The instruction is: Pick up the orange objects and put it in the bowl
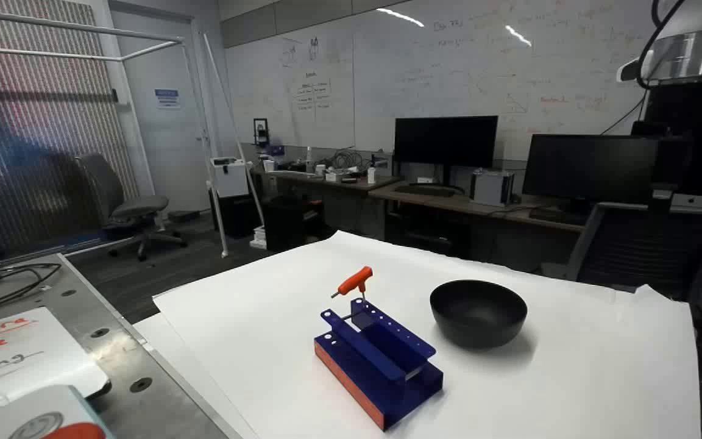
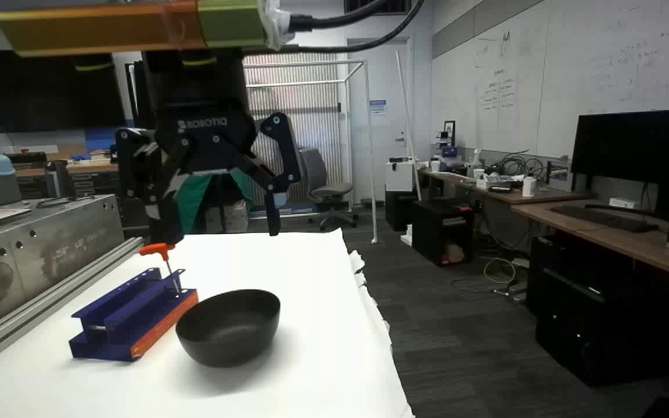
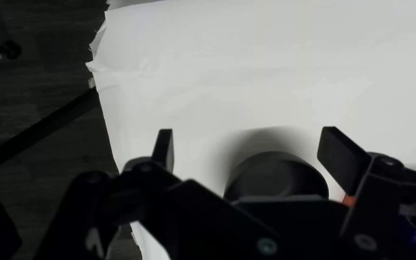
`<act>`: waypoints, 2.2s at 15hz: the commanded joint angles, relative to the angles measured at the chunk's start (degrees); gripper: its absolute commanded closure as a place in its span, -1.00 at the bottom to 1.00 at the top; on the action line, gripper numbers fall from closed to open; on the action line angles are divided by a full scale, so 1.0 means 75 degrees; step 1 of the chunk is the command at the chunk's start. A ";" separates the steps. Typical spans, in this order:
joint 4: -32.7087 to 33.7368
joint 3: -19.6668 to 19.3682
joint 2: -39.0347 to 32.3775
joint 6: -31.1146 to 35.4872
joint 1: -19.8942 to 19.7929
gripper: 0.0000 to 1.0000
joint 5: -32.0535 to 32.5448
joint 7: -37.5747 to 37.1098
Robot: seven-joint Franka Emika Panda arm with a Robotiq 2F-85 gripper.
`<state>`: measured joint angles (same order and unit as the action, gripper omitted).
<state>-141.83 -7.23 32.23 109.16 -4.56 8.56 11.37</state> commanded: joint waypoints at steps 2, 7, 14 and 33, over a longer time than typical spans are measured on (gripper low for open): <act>0.0087 -0.0001 0.0010 -0.0016 0.0004 -1.00 -0.0002 -0.0002; 0.0109 -0.0001 0.0025 -0.0017 0.0004 -1.00 -0.0002 -0.0002; 0.0965 0.0938 -0.1687 0.0994 0.0656 -1.00 0.0134 -0.0307; 0.5272 0.1799 -0.6787 0.2481 0.1865 -1.00 0.1373 -0.0599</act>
<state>-107.20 6.37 -14.43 127.37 7.81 15.62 7.72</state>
